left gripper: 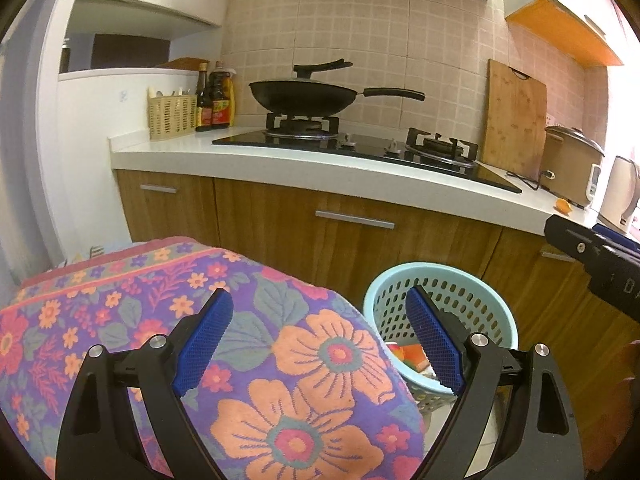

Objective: Collect trash

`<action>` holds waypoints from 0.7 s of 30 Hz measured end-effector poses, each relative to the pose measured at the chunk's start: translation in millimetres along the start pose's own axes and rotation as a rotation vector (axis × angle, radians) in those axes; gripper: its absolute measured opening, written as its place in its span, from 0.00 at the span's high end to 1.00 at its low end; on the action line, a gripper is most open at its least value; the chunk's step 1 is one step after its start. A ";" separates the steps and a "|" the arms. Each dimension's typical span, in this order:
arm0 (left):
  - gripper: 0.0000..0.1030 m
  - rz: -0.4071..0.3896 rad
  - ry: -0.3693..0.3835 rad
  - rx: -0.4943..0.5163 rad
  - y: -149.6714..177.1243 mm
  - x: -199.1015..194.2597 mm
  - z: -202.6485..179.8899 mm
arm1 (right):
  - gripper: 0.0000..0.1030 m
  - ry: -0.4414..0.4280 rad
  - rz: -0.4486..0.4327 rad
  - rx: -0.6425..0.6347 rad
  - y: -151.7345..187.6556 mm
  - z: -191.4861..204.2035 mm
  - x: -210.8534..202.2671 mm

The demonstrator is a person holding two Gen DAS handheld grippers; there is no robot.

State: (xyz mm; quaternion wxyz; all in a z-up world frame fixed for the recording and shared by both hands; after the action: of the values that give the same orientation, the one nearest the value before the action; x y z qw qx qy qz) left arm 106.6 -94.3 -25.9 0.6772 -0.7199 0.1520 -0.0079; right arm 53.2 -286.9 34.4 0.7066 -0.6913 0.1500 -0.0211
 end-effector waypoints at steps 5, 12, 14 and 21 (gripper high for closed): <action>0.16 -0.001 -0.004 0.003 0.0 0.8 0.9 | 0.22 0.005 -0.005 0.006 -1.9 -4.3 -2.0; 0.16 -0.002 -0.004 0.002 -0.1 0.6 0.3 | 0.22 0.013 -0.007 0.015 -2.8 -8.2 -2.8; 0.16 0.000 -0.002 0.006 0.9 1.5 -0.1 | 0.22 0.015 -0.005 0.019 -2.1 -9.4 -2.5; 0.16 0.000 0.005 0.024 3.5 2.0 -0.9 | 0.22 0.019 -0.012 0.019 -2.7 -10.3 -3.1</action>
State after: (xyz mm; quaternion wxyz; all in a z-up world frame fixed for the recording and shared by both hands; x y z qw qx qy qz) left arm 107.6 -95.8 -29.6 0.6853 -0.7118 0.1535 -0.0112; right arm 48.3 -296.3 37.6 0.7113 -0.6853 0.1525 -0.0334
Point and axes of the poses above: each gripper's, at about its wrist camera, not at the fingertips, and x roughly the way its jaws point, z to its left, y to its underside, the point moved 5 cm from there along x, roughly the way its jaws point, and after that the axes turned 15 degrees about -z, right-handed, at the moved point
